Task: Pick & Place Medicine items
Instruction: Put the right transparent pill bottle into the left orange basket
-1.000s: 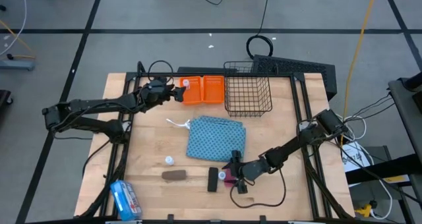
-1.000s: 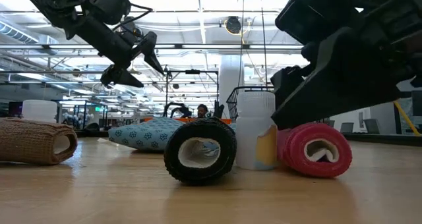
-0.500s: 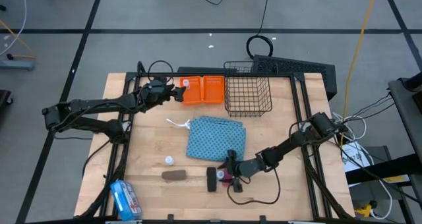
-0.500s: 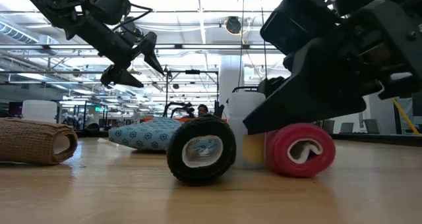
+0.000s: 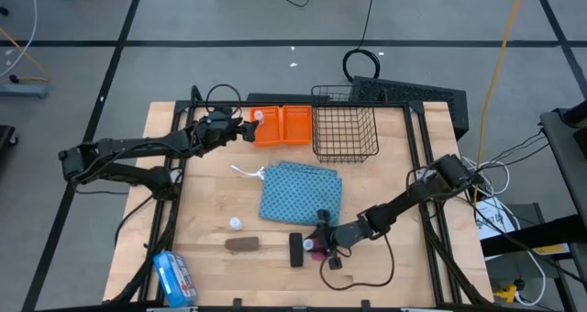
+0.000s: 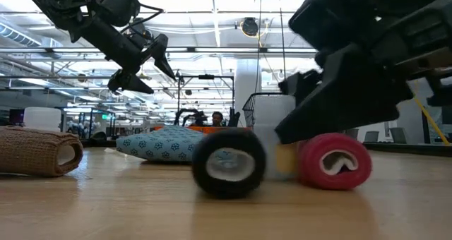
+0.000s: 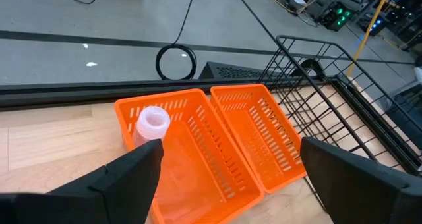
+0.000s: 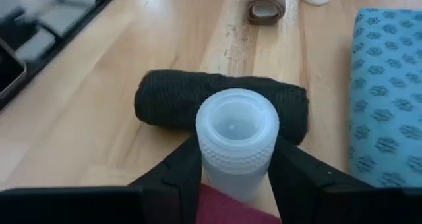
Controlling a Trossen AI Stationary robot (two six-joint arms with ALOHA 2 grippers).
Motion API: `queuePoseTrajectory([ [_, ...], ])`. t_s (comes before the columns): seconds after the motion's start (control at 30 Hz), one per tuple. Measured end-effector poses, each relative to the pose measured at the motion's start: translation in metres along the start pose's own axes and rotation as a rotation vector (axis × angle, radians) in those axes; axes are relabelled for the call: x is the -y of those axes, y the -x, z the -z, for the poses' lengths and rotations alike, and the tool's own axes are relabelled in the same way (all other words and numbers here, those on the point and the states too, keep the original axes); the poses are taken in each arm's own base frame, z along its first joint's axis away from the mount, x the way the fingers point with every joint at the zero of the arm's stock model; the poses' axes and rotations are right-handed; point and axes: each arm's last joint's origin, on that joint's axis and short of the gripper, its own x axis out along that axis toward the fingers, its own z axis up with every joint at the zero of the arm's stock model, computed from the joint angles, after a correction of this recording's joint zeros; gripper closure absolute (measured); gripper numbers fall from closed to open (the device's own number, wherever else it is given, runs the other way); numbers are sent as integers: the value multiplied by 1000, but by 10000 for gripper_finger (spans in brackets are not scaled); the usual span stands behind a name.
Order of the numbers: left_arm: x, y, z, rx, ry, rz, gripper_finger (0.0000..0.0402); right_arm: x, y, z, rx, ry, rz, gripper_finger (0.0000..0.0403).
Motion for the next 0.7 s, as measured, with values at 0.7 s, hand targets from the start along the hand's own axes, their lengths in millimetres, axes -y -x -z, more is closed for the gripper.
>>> queuePoseTrajectory([
  [0.7,5,0,-5,56,-29,46,34,24,120,-50,-147,-25,214,270],
])
